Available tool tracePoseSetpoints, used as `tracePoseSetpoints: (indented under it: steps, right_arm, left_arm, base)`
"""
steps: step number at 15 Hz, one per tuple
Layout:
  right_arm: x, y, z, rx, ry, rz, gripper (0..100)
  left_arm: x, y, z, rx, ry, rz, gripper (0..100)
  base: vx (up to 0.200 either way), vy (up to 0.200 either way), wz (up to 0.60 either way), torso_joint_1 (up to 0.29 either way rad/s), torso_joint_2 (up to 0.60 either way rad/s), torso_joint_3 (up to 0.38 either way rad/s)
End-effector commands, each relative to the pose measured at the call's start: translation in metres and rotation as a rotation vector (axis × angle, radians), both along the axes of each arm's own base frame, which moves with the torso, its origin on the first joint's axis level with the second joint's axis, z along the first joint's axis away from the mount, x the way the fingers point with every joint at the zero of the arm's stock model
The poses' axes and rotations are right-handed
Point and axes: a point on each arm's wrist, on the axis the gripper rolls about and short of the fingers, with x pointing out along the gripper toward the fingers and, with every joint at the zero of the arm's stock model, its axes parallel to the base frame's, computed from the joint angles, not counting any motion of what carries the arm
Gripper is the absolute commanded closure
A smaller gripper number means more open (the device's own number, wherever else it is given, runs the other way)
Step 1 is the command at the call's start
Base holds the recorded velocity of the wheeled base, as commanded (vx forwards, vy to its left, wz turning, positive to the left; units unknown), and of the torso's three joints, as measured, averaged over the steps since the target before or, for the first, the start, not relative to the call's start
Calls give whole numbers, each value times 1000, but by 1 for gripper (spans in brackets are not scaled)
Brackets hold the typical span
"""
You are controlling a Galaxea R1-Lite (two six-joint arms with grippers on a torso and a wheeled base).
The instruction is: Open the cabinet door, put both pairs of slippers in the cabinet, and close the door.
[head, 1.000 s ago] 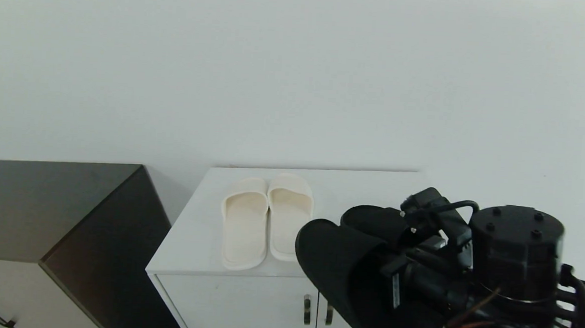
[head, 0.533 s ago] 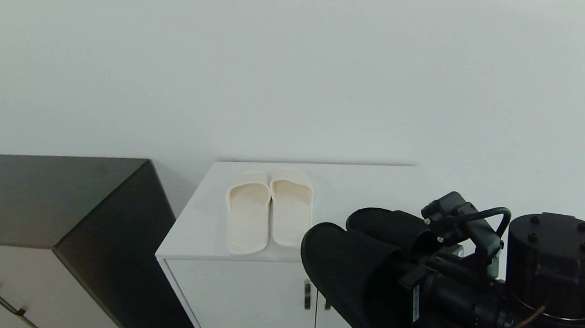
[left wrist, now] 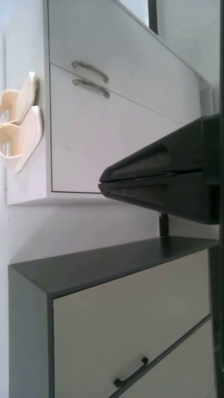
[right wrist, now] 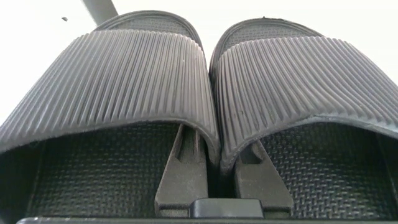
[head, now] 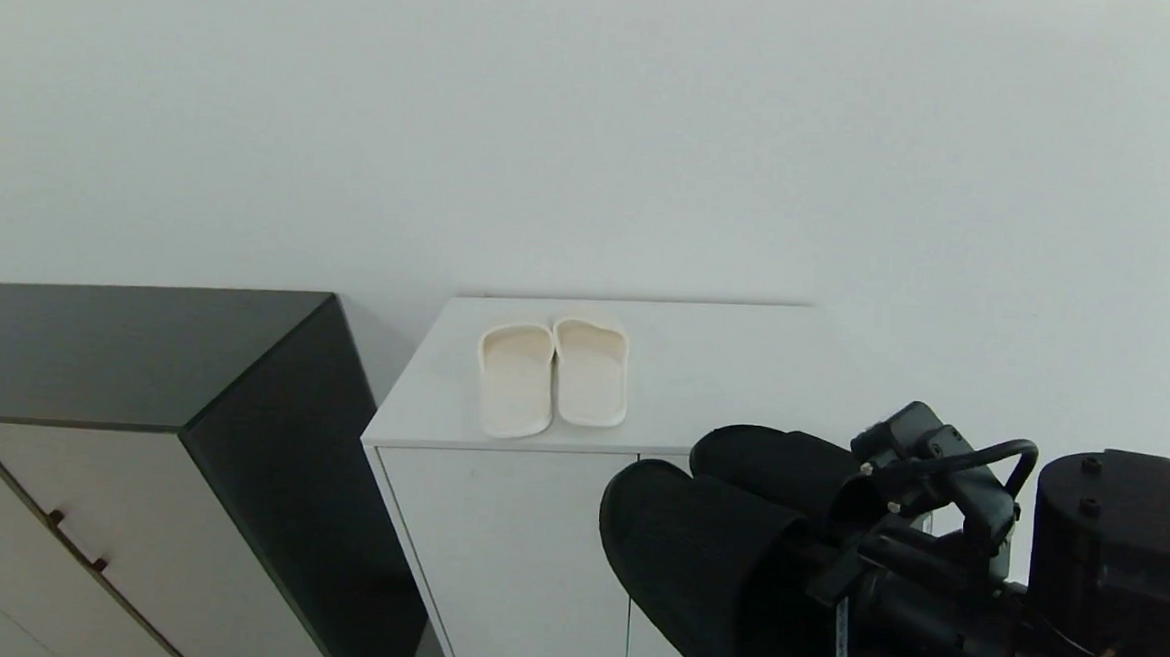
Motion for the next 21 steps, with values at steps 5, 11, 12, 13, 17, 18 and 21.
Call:
tracePoseSetpoints:
  steps: [5, 11, 12, 13, 17, 18, 21]
  right_arm:
    - [0, 0, -6, -18, 15, 2, 100]
    - [0, 0, -6, -21, 16, 4, 100]
    - [0, 1, -8, -26, 20, 4, 100]
    - [0, 0, -10, -30, 24, 4, 100]
    - [0, 1, -8, -28, 20, 4, 100]
    - [0, 0, -9, -29, 21, 4, 100]
    - [0, 0, -10, -33, 23, 6, 100]
  left_arm:
    - [0, 0, 0, -1, 0, 2, 100]
    - [0, 0, 0, -1, 0, 3, 100]
    - [0, 0, 0, -1, 0, 3, 100]
    - [0, 0, 0, 1, 0, 3, 100]
    - [0, 0, 0, -1, 0, 3, 100]
    - [0, 0, 0, -1, 0, 3, 100]
    - [0, 0, 0, 1, 0, 5, 0]
  base:
    - [0, 0, 0, 0, 0, 0]
    - [0, 0, 0, 0, 0, 0]
    - [0, 0, 0, 0, 0, 0]
    - [0, 0, 0, -105, 246, 144]
    - [0, 0, 0, -176, 404, 223]
    - [0, 0, 0, -237, 525, 305]
    - [0, 0, 0, -233, 549, 318]
